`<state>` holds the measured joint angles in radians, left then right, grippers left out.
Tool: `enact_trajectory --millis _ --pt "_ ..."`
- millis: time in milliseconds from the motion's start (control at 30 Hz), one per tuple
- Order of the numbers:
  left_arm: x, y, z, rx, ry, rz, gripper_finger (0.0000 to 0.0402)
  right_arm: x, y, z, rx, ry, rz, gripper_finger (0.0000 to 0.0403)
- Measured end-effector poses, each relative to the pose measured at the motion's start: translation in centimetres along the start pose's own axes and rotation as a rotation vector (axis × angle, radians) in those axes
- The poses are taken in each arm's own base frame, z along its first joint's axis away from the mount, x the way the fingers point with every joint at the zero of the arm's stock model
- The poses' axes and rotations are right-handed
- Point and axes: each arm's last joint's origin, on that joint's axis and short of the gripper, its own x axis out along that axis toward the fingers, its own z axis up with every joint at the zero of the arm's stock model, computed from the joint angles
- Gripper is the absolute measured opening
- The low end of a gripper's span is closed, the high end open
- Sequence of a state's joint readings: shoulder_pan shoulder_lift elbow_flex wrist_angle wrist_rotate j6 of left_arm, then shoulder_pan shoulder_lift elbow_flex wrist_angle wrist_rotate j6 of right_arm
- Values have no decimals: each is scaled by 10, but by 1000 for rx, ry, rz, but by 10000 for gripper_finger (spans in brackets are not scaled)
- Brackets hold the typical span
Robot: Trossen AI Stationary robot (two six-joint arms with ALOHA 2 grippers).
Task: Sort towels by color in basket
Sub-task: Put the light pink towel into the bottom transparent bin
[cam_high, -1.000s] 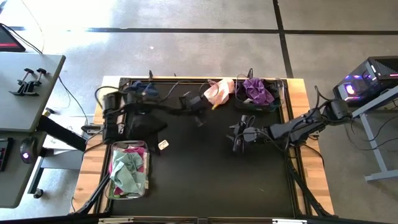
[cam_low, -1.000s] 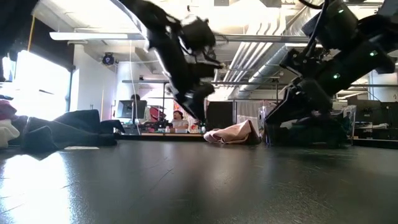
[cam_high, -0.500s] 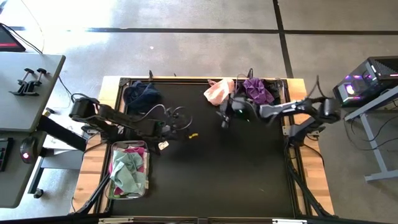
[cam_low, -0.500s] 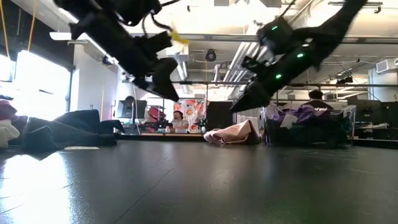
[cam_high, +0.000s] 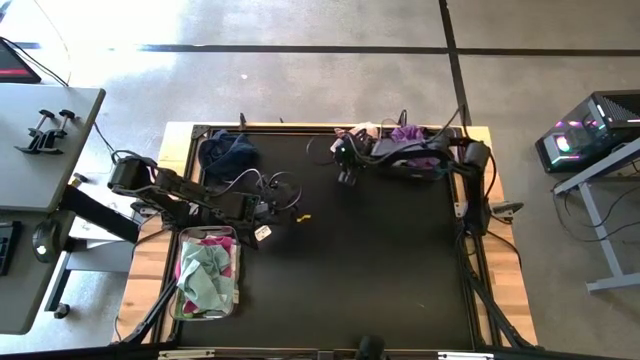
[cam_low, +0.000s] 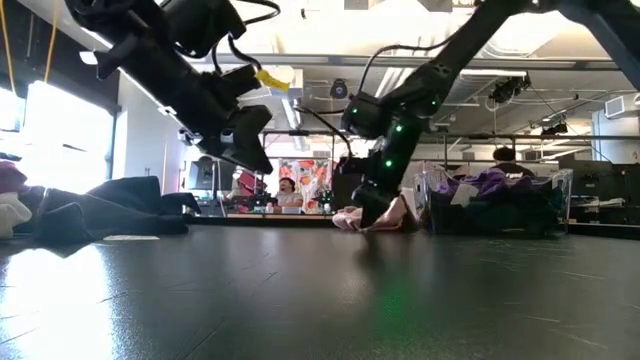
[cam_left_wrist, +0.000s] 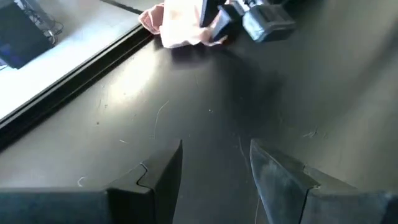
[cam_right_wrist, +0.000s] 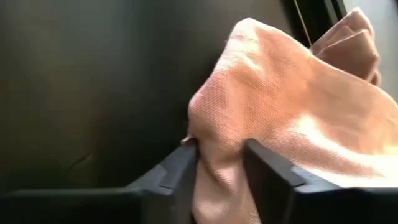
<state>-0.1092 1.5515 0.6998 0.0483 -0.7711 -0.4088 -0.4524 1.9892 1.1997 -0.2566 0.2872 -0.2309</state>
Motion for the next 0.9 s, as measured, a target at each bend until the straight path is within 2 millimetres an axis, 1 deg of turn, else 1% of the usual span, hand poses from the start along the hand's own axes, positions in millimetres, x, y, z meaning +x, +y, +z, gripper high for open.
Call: enact_trajectory --millis 133,167,200,333,467,567,667,767,833,900 --pt "-3 -2 -1 5 -9 -1 174 5 -2 -6 69 19 127 32" --pt "-3 -3 -1 7 -14 4 174 3 -1 -8 79 7 163 17" --pt "-5 -4 -1 12 -16 4 174 1 2 -9 78 -10 203 10" --pt "-11 -10 -2 75 -42 -3 174 -21 30 -11 64 -111 310 20" --pt "-27 -25 -2 222 -140 10 174 -54 61 -15 76 -299 381 6" --pt "-44 -38 0 349 -232 19 174 -77 89 -28 101 -452 445 7" --pt "-56 -48 3 456 -306 -14 174 -95 115 -47 131 -618 532 8" --pt "-64 -54 7 560 -366 -53 174 -117 131 -54 178 -877 621 3" --pt "-68 -56 10 619 -402 -50 174 -130 136 -54 196 -1025 668 3" --pt "-72 -58 14 645 -446 -47 174 -138 135 -51 194 -1111 711 3"
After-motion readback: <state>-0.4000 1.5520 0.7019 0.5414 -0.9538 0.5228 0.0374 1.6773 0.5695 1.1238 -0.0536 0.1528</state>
